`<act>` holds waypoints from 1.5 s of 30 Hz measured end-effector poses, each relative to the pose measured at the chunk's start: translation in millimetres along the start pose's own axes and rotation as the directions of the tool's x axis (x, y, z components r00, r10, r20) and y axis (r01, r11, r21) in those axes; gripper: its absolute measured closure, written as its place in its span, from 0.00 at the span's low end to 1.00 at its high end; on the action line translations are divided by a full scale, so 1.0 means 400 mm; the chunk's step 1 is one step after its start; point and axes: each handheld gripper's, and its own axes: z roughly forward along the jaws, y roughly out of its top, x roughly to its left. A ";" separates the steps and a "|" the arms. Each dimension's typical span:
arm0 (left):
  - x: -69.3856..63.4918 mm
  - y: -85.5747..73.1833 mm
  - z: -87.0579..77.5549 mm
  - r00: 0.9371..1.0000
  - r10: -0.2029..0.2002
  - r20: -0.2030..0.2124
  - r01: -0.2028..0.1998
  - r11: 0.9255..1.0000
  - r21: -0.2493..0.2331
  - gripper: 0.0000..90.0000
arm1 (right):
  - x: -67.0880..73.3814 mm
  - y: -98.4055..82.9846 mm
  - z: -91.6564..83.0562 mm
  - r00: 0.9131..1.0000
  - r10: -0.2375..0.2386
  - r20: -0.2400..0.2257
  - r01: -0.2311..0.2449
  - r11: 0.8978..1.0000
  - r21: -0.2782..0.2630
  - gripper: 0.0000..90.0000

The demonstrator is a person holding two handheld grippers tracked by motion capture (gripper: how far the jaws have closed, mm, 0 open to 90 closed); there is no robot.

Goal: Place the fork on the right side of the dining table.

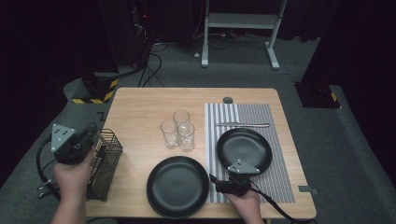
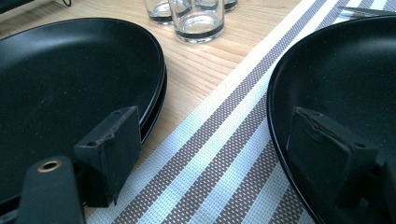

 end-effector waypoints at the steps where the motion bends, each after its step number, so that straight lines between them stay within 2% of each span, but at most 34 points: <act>1: 0.000 0.000 -0.001 1.000 0.000 -0.001 0.000 1.000 -0.006 0.96 | -0.001 0.000 0.000 1.000 -0.001 -0.001 0.001 1.000 -0.001 0.20; 5: -0.003 0.001 -0.004 1.000 0.008 0.002 -0.008 1.000 -0.022 0.96 | 0.000 0.000 0.000 1.000 -0.020 -0.004 0.020 1.000 -0.002 0.20; 14: -0.005 0.004 -0.010 1.000 0.005 0.004 -0.005 0.999 -0.042 0.96 | 0.004 0.002 -0.001 1.000 -0.024 -0.013 0.024 1.000 -0.009 0.20; 26: -0.007 0.006 -0.019 1.000 0.007 0.003 -0.007 0.997 -0.080 0.96 | 0.003 0.008 -0.004 0.999 -0.008 -0.038 0.007 1.000 -0.012 0.18; 32: -0.003 0.019 -0.027 1.000 0.006 -0.008 -0.007 0.995 -0.103 0.96 | 0.004 0.008 -0.003 0.999 -0.005 -0.036 0.004 1.000 -0.012 0.16; 45: -0.012 0.050 -0.043 1.000 0.020 -0.014 -0.022 0.990 -0.141 0.96 | 0.004 0.007 -0.002 0.999 -0.007 -0.042 0.006 1.000 -0.012 0.18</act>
